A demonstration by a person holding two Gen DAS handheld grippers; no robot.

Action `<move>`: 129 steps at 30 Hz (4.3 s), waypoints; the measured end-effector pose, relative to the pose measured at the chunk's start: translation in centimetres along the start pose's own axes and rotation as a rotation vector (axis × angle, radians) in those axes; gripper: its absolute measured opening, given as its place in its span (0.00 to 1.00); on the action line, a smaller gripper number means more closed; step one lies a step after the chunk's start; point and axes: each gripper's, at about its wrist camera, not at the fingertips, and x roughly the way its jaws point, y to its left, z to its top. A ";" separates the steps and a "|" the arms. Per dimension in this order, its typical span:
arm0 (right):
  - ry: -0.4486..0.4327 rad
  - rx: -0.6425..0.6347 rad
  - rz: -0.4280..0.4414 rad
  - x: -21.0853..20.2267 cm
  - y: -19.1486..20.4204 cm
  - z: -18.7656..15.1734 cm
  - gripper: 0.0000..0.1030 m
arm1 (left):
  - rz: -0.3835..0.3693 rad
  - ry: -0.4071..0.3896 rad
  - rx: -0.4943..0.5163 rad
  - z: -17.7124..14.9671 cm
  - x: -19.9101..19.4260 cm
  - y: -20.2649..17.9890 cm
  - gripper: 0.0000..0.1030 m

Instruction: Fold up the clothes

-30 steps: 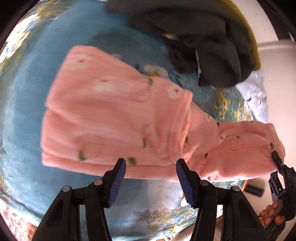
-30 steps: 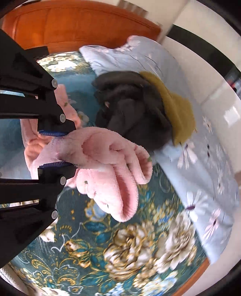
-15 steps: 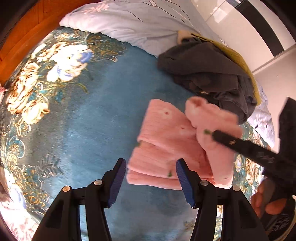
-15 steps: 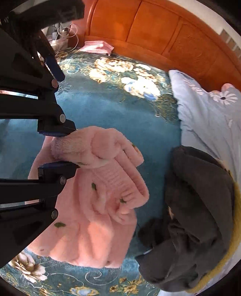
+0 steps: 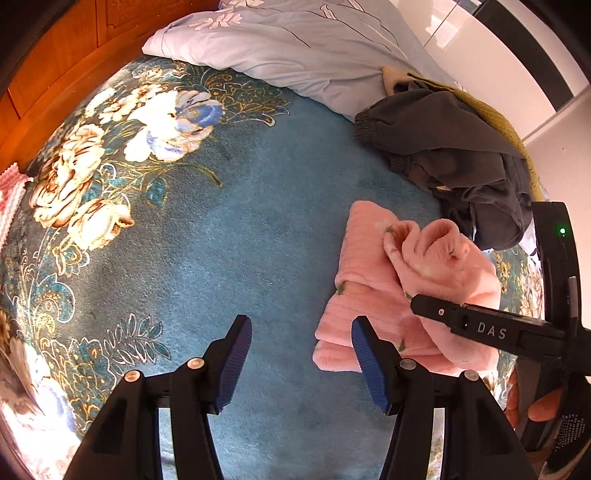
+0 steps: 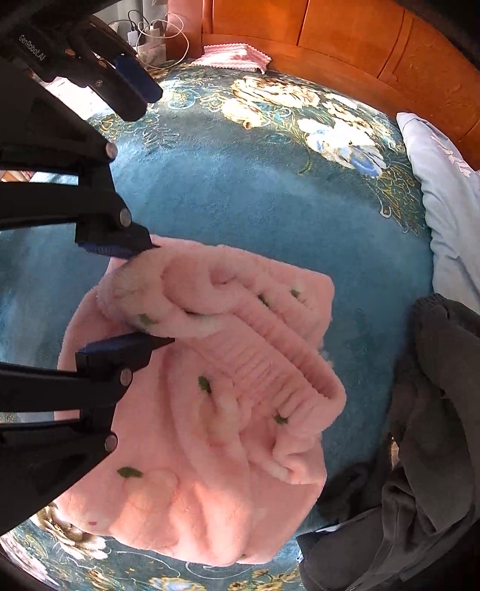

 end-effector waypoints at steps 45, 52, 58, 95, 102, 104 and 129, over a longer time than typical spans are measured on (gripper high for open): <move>-0.273 0.697 0.076 -8.7 -21.5 -15.5 0.58 | -0.348 0.174 0.098 3.5 7.8 -7.4 0.28; -0.249 0.623 0.131 -7.0 -20.9 -13.2 0.58 | -0.258 0.281 -0.044 2.7 10.9 -5.1 0.44; -0.243 0.526 0.141 -5.2 -21.1 -10.4 0.67 | -0.247 0.208 -0.002 4.3 9.4 -5.8 0.74; -0.209 0.675 0.381 -8.0 -18.0 -14.9 0.37 | -0.416 0.268 0.014 2.9 1.8 -4.2 0.42; -0.197 0.707 0.393 -11.8 -15.8 -17.8 0.37 | -0.436 0.263 0.087 2.5 -2.9 -4.7 0.42; -0.209 0.686 0.387 -12.8 -15.1 -17.8 0.37 | -0.438 0.260 0.087 2.3 -4.6 -4.2 0.42; -0.109 0.180 0.597 -13.3 -1.3 -14.9 0.37 | -0.131 -0.031 -0.115 -2.7 -21.4 4.2 0.42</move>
